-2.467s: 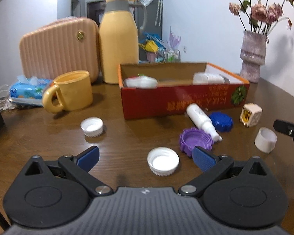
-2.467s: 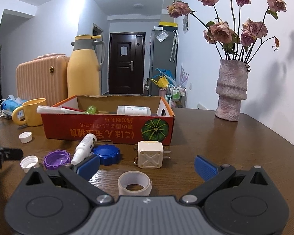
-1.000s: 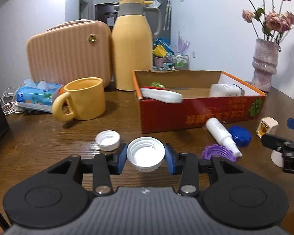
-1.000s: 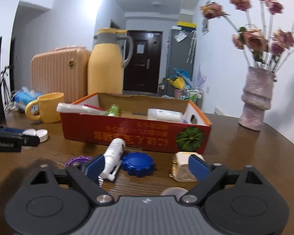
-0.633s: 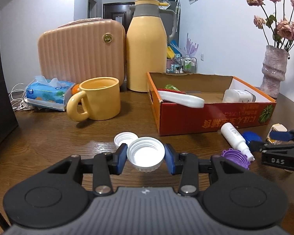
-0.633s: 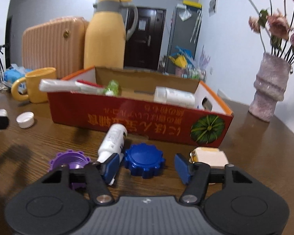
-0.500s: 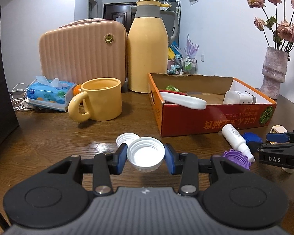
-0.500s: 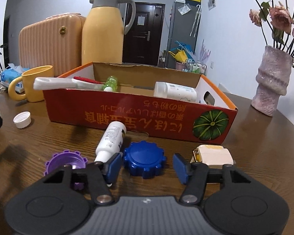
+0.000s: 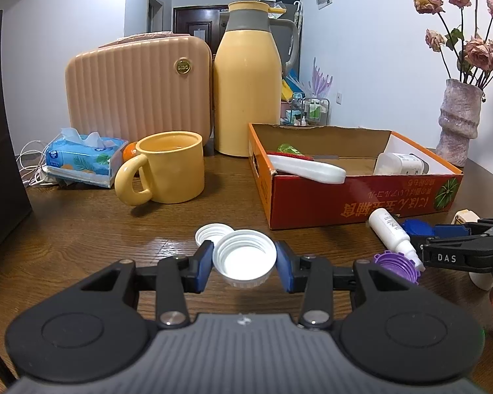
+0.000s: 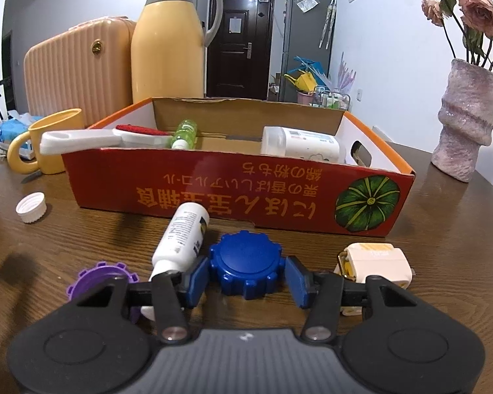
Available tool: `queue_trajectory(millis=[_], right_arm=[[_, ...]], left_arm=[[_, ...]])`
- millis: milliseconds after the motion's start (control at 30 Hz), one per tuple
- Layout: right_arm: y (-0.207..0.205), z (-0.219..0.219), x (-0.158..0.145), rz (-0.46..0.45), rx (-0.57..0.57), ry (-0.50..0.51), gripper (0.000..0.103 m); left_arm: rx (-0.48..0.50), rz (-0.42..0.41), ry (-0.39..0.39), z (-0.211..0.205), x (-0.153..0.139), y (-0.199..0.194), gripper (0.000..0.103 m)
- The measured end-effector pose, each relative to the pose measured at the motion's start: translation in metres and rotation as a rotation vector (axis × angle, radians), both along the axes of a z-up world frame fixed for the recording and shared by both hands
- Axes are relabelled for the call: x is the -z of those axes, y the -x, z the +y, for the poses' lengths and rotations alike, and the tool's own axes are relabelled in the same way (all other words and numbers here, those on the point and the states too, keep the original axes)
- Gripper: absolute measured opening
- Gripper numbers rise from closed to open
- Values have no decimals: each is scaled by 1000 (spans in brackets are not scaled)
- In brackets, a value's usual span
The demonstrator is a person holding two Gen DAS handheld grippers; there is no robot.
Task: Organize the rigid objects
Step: 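Carry the white cap and blue cap over the cardboard box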
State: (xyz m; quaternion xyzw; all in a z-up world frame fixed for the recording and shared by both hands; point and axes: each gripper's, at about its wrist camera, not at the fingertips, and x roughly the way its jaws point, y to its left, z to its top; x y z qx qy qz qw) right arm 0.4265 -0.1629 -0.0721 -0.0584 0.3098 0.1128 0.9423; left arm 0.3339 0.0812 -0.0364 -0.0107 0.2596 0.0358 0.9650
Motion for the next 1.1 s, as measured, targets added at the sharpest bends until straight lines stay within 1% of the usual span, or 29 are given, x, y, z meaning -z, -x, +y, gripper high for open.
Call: queue_trajectory(millis=[100, 233, 367, 567, 667, 900, 1033, 1100], right_arm=[[3, -3, -2, -12, -1, -20, 50], [11, -7, -7, -60, 9, -38, 50], [23, -11, -17, -112, 8, -58, 50], [39, -20, -40, -217, 11, -109, 50], [43, -24, -47, -252, 13, -133, 50], [44, -36, -53, -279, 15, -166, 50], [43, -38, -56, -303, 12, -181, 50], [43, -37, -56, -328, 10, -174, 50]], left_arm=[[2, -1, -2, -1, 0, 0, 41], [-3, -10, -4, -2, 0, 1, 41], [-12, -38, 5, -4, -5, 5, 41], [-20, -63, 51, -10, -12, 9, 41], [-20, -72, 68, -17, -16, 9, 41], [-2, -104, 45, -41, -26, 7, 41], [6, -119, 29, -57, -35, -4, 41], [2, -125, 33, -64, -38, -12, 41]])
